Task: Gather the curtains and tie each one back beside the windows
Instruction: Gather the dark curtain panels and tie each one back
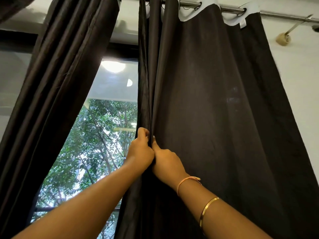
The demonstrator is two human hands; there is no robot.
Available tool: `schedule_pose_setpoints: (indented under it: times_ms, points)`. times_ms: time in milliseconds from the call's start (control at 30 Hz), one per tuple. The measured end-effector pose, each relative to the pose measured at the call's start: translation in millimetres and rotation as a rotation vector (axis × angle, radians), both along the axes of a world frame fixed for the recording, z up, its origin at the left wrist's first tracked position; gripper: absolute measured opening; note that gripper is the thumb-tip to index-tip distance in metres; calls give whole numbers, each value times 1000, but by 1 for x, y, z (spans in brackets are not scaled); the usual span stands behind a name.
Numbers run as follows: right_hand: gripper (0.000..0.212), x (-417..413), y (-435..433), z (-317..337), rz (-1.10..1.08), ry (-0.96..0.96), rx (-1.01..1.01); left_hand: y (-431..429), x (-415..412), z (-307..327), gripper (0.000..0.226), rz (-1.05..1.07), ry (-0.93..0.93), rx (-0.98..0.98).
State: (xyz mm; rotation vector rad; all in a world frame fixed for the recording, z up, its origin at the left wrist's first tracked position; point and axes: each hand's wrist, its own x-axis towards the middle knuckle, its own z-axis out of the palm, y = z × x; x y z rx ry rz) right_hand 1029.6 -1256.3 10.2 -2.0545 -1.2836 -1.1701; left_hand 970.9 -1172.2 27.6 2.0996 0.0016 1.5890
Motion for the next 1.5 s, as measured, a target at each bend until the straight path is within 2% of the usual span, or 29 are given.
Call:
schedule_pose_setpoints:
  times_ms: [133, 200, 233, 300, 367, 400, 500, 567, 667, 733, 800, 867, 933, 967, 1033, 1100, 1200, 1400, 1500]
  points:
    - [74, 6, -7, 1, 78, 68, -39, -2, 3, 2, 39, -110, 8, -181]
    - [59, 8, -11, 3, 154, 125, -70, -8, 2, 4, 44, -18, -11, -196]
    - [51, 8, -13, 4, 199, 173, -88, -10, 2, 5, 39, 63, -19, -157]
    - [51, 7, -20, 10, 308, 286, -116, -11, 1, 7, 20, 202, -51, -68]
    - [55, 9, -34, 20, 333, 280, -86, -11, -1, 10, 20, 241, -71, -43]
    - [55, 11, -45, 28, 266, 191, -10, -10, -1, 11, 15, 229, -78, -44]
    - [61, 23, -85, 53, -194, -198, 323, -13, 0, 12, 9, 171, -88, -47]
    - [74, 31, -110, 64, -398, -212, 438, -15, 3, 11, 11, 145, -88, -57]
    - [99, 43, -140, 74, -535, -12, 551, -19, 8, 12, 11, 133, -96, -83]
    - [114, 50, -157, 77, -505, 197, 647, -21, 11, 12, 11, 122, -94, -87]
    - [123, 57, -171, 76, -377, 391, 751, -23, 12, 12, 12, 112, -81, -89]
    - [116, 63, -179, 75, -149, 493, 801, -24, 14, 11, 22, 97, -62, -91]
    - [87, 66, -178, 74, -32, 466, 754, -26, 16, 12, 35, 64, -49, -86]
    - [73, 65, -175, 73, -66, 411, 704, -27, 16, 12, 45, 47, -38, -81]
    - [62, 59, -162, 73, -188, 284, 590, -30, 17, 13, 64, 20, -10, -56]
    - [63, 48, -144, 72, -255, 172, 476, -32, 16, 13, 72, -10, -3, -31]
    - [68, 22, -111, 75, -238, 42, 378, -29, 12, 12, 74, -31, -19, -16]
    - [62, -45, -17, 91, 26, -149, 143, -9, -1, 10, 66, -46, -125, 8]
    - [62, -52, -3, 96, 52, -206, 101, 8, -11, 10, 62, -84, -188, -4]
